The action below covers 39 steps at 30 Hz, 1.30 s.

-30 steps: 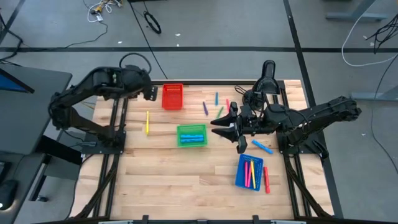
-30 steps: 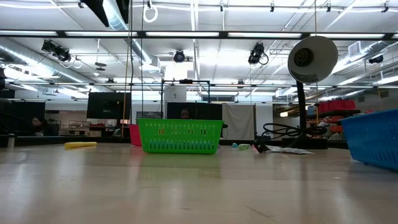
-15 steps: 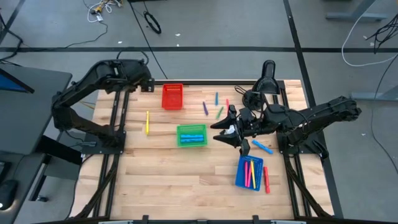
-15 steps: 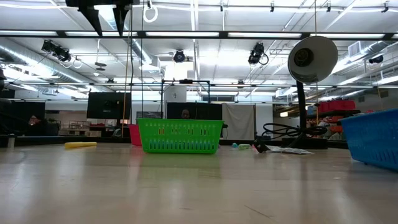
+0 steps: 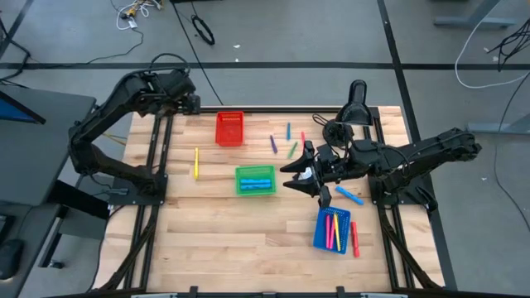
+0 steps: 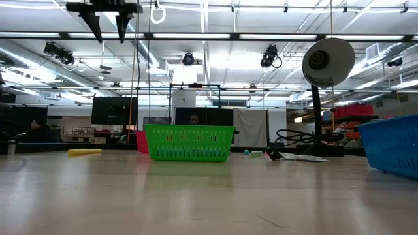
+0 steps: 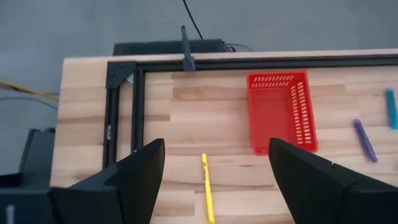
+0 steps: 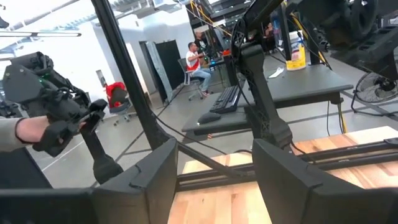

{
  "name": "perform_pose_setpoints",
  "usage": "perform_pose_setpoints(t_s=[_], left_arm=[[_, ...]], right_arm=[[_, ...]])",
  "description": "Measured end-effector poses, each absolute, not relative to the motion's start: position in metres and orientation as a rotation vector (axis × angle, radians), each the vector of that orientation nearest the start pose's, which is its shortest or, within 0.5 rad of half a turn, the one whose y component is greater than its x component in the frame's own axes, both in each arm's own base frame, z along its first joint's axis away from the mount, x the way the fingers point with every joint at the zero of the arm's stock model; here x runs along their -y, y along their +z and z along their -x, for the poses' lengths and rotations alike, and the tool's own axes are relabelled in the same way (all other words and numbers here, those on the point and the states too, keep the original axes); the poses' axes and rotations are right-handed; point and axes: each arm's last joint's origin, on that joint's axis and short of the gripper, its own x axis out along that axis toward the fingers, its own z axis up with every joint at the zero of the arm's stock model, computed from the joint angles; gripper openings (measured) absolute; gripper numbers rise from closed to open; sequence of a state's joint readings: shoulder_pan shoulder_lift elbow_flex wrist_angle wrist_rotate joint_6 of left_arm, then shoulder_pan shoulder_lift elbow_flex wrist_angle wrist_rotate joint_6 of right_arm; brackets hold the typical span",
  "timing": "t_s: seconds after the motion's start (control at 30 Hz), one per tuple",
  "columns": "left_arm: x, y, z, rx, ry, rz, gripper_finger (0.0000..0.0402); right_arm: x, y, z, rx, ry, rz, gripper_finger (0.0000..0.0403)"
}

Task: Pick & Place Markers
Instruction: Put the large yellow pen into the blue bin

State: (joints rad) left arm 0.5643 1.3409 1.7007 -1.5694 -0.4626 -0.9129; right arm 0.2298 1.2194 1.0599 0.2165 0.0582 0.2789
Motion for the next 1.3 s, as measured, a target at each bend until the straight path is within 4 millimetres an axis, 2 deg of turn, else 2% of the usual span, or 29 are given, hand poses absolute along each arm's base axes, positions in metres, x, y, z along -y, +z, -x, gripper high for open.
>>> perform_pose_setpoints(t_s=[0.1, 0.3, 0.73, 1.03, 1.3], left_arm=[[-0.124, 0.4, -0.162, -0.812, 1.429, 0.838, 0.0294], [-0.137, 0.349, -0.16, -0.982, 1.478, 0.943, 0.0294], [-0.142, 0.245, -0.17, -1.018, 1.401, 1.09, 0.0294], [-0.134, 0.194, -0.164, -1.012, 1.366, 1.197, 0.0293], [-0.133, 0.169, -0.164, -1.0, 1.351, 1.244, 0.0293]], right_arm=[[-0.061, 0.377, -0.27, 0.032, 0.178, -0.286, 0.0208], [-0.061, 0.377, -0.27, 0.031, 0.178, -0.286, 0.0208], [-0.061, 0.376, -0.27, 0.022, 0.176, -0.285, 0.0208], [-0.061, 0.376, -0.27, 0.017, 0.175, -0.284, 0.0208], [-0.06, 0.373, -0.271, -0.013, 0.164, -0.274, 0.0208]])
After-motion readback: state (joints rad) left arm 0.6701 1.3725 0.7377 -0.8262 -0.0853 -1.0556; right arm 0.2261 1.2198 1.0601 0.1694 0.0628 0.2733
